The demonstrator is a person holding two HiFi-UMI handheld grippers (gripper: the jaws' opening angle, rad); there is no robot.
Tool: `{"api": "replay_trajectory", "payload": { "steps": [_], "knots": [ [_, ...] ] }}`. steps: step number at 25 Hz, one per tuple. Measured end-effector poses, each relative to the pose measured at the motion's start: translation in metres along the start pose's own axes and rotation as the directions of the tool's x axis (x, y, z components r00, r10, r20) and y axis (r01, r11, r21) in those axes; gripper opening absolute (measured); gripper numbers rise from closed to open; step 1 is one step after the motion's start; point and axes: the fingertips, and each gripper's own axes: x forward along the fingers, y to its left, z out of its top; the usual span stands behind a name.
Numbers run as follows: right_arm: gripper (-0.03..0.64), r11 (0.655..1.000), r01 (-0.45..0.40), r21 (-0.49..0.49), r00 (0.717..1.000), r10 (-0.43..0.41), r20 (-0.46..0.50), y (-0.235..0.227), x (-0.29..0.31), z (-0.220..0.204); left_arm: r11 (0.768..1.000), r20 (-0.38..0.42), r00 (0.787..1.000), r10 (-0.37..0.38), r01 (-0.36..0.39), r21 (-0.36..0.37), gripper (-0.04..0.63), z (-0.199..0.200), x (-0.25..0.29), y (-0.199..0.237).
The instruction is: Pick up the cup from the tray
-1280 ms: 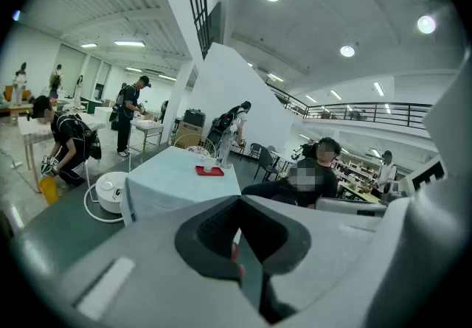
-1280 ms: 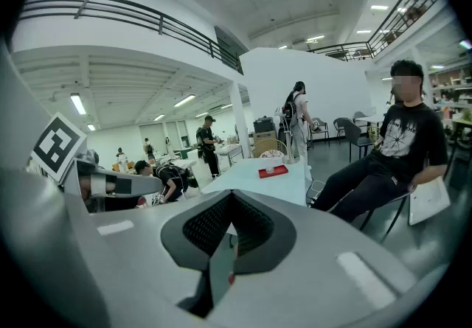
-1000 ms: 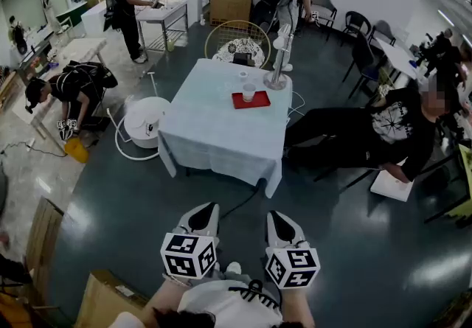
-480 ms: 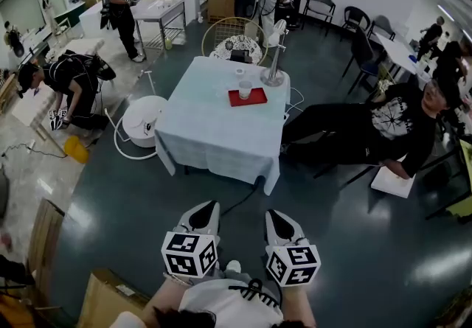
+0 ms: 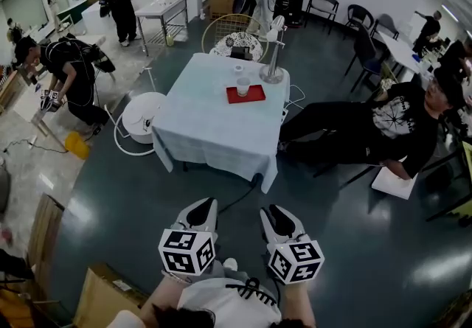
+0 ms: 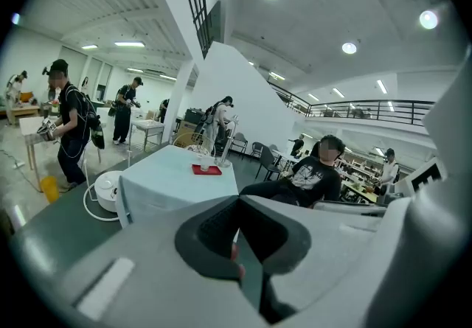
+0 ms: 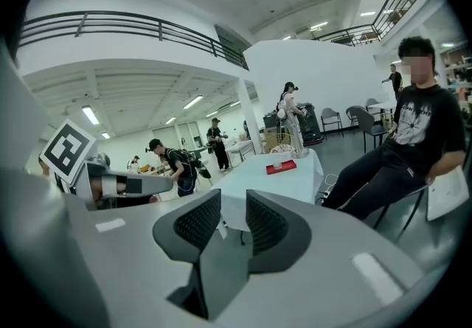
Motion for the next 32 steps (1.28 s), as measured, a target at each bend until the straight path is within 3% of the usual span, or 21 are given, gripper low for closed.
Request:
{"api": "replay_trajectory", "payload": {
  "steps": [2,15,26,32],
  "knots": [
    [0.15,1.0,-0.015,-0.001,1.0,0.015,0.004,-0.004,-0.001,0.0,1.0,0.001,1.0,0.009,-0.009,-0.003,0.0,-0.003,0.001,-0.001],
    [0.228,1.0,-0.02,-0.017,1.0,0.021,0.021,-0.024,0.012,0.006,1.0,-0.023,1.0,-0.011,0.012,0.012,0.0,-0.002,0.028,0.003],
    [0.27,0.998,-0.038,-0.041,0.998,0.04,0.05,-0.032,0.078,0.041,1.0,0.001,1.0,0.003,-0.003,0.01,0.0,0.04,0.076,0.046],
    [0.279,0.998,-0.047,-0.052,0.999,0.048,0.013,-0.039,0.125,0.048,1.0,-0.052,0.999,0.01,-0.01,0.003,0.0,0.048,0.115,0.076]
  ]
}}
